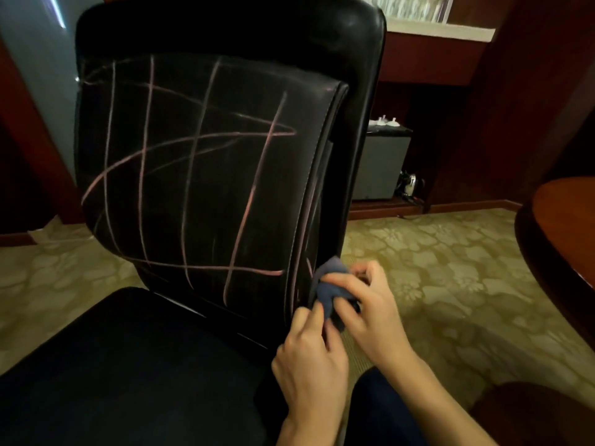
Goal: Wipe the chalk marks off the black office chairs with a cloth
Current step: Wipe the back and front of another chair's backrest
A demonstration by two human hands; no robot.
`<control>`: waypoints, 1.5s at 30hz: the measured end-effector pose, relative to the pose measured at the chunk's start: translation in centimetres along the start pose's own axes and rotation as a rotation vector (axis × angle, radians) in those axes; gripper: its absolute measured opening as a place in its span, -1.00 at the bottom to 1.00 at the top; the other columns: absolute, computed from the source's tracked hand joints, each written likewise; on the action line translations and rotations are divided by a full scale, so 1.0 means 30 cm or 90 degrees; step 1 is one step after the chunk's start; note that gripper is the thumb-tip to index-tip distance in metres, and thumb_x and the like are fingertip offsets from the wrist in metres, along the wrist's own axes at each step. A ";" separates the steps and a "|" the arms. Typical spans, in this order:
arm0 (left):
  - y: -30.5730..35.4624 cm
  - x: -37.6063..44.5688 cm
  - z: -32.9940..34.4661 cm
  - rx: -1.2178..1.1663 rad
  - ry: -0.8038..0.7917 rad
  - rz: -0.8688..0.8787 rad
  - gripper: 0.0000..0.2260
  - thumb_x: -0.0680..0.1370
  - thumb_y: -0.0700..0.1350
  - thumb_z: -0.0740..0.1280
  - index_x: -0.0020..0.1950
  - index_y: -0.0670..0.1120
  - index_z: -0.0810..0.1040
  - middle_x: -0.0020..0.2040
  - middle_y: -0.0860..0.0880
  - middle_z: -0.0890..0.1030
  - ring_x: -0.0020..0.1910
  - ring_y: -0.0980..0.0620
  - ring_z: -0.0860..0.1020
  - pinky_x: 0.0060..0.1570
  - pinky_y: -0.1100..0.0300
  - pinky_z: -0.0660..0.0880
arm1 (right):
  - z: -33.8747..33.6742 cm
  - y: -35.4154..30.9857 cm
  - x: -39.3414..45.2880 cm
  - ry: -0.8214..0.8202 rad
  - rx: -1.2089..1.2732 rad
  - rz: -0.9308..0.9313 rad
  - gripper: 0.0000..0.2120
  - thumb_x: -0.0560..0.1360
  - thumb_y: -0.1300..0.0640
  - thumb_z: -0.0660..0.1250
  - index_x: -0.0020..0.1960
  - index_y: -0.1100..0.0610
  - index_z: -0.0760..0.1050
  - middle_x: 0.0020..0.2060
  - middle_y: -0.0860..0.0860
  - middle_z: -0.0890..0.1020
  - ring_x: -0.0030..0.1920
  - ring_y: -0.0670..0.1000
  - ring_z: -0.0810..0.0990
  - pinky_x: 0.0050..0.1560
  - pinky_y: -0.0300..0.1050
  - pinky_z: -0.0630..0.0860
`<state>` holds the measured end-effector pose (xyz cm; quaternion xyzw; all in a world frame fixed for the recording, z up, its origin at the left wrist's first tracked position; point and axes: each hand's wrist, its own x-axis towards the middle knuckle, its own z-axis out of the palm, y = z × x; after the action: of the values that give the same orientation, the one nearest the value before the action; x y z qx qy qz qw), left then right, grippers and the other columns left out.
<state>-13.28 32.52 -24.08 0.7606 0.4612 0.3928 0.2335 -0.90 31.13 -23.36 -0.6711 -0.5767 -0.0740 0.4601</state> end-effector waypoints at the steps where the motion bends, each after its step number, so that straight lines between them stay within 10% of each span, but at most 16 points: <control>1: 0.024 0.021 -0.014 -0.023 0.025 0.020 -0.80 0.53 -0.09 0.40 0.15 0.03 0.64 -0.16 0.11 0.50 -0.32 0.11 0.55 -0.42 0.20 0.45 | -0.028 -0.026 0.038 0.024 -0.014 -0.034 -0.66 0.45 0.08 0.28 0.18 0.04 0.62 0.01 -0.03 0.39 0.05 -0.01 0.44 0.03 -0.24 0.43; 12: 0.094 0.065 0.026 -0.088 0.078 0.004 -0.79 0.59 -0.09 0.31 0.19 0.03 0.63 -0.12 0.07 0.52 -0.24 0.01 0.56 -0.29 0.00 0.51 | -0.028 -0.008 0.093 0.098 -0.014 -0.074 -0.68 0.48 0.16 0.30 0.21 0.11 0.62 -0.05 0.05 0.42 -0.01 0.06 0.47 -0.04 -0.11 0.47; 21: -0.181 -0.190 0.137 0.081 -0.139 -0.138 -0.74 0.59 -0.02 0.29 0.26 0.12 0.59 0.01 0.07 0.55 -0.02 0.01 0.59 -0.15 0.13 0.44 | 0.127 0.146 -0.276 -0.161 -0.076 0.013 -0.69 0.48 0.07 0.27 0.19 0.05 0.59 -0.13 0.02 0.43 -0.11 0.05 0.46 -0.23 0.12 0.52; 33: -0.094 -0.069 0.175 -0.147 0.085 -0.032 -0.73 0.53 -0.15 0.30 0.19 -0.12 0.66 -0.15 -0.01 0.53 -0.28 -0.08 0.56 -0.28 0.02 0.50 | 0.069 0.051 -0.065 0.030 -0.069 -0.053 -0.68 0.44 0.21 0.33 0.18 0.12 0.64 -0.04 0.14 0.52 -0.04 0.14 0.50 -0.12 0.05 0.47; 39: -0.307 -0.228 0.246 0.083 -0.115 -0.095 -0.85 0.48 -0.14 0.37 0.01 -0.06 0.68 -0.18 -0.03 0.55 -0.23 -0.10 0.58 -0.28 0.17 0.35 | 0.233 0.213 -0.376 -0.195 -0.076 0.102 -0.63 0.45 0.06 0.20 0.20 0.07 0.60 -0.08 0.07 0.45 -0.08 0.15 0.52 -0.13 0.07 0.51; 45: -0.262 -0.200 0.228 0.107 -0.166 -0.088 -0.81 0.53 -0.06 0.35 0.10 0.03 0.66 -0.05 0.04 0.55 -0.14 -0.01 0.56 -0.21 0.15 0.38 | 0.207 0.220 -0.384 -0.136 0.012 0.249 -0.66 0.45 0.08 0.21 0.15 0.14 0.60 -0.09 -0.02 0.46 -0.06 0.01 0.52 -0.10 0.09 0.54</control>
<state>-13.40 30.90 -36.00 0.7888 0.5092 0.2334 0.2531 -1.75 27.94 -37.64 -0.7699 -0.4815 0.0938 0.4083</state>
